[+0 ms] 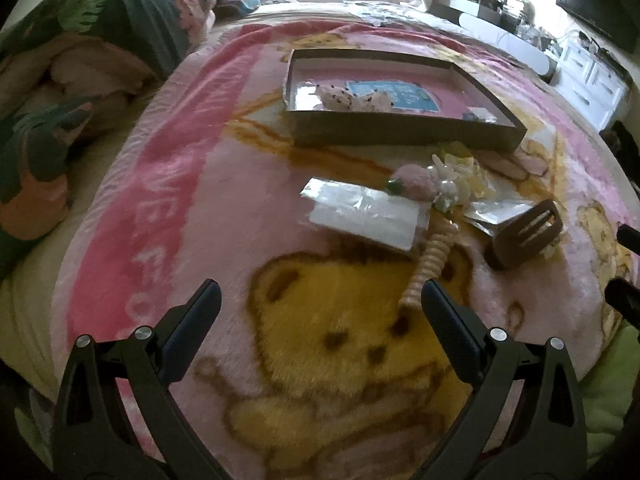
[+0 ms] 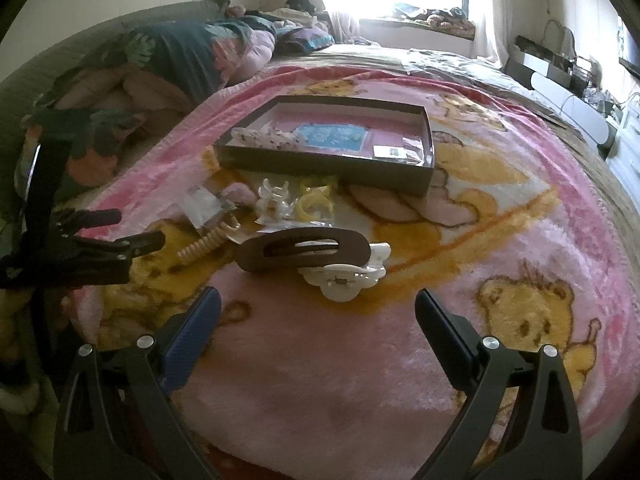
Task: Organize jewelry
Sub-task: 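Withdraw both grippers back toward the remaining jewelry, then grasp the clear plastic bag with the left gripper while the right gripper grasps the brown claw clip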
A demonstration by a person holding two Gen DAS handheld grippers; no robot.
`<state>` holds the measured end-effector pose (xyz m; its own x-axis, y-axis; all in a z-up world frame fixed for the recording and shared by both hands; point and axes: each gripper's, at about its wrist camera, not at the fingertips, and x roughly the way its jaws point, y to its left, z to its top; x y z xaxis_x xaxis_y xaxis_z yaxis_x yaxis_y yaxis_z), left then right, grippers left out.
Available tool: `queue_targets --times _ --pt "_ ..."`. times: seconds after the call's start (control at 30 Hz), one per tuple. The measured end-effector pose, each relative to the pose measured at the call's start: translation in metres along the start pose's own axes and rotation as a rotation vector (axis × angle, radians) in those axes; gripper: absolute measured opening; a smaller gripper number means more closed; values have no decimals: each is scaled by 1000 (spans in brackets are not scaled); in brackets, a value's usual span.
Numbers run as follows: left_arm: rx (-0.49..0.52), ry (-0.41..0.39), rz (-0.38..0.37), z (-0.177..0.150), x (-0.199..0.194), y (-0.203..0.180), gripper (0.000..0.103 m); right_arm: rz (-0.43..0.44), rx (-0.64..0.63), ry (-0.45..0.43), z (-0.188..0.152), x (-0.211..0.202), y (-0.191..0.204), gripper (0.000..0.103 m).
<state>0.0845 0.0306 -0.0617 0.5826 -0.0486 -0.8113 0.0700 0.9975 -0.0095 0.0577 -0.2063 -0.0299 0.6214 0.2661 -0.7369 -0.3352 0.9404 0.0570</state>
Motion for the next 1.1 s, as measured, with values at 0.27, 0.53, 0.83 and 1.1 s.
queue_targets --times 0.27,0.53,0.83,1.1 --pt "8 34 -15 19 28 -3 94 -8 -36 16 10 18 3 97" --pt "11 61 -56 28 50 -6 94 -41 -154 39 11 38 21 97" --pt "-29 62 -79 39 63 4 71 -174 -394 49 13 72 41 97" --pt "-78 47 -106 43 59 21 34 -123 -442 77 23 96 46 93"
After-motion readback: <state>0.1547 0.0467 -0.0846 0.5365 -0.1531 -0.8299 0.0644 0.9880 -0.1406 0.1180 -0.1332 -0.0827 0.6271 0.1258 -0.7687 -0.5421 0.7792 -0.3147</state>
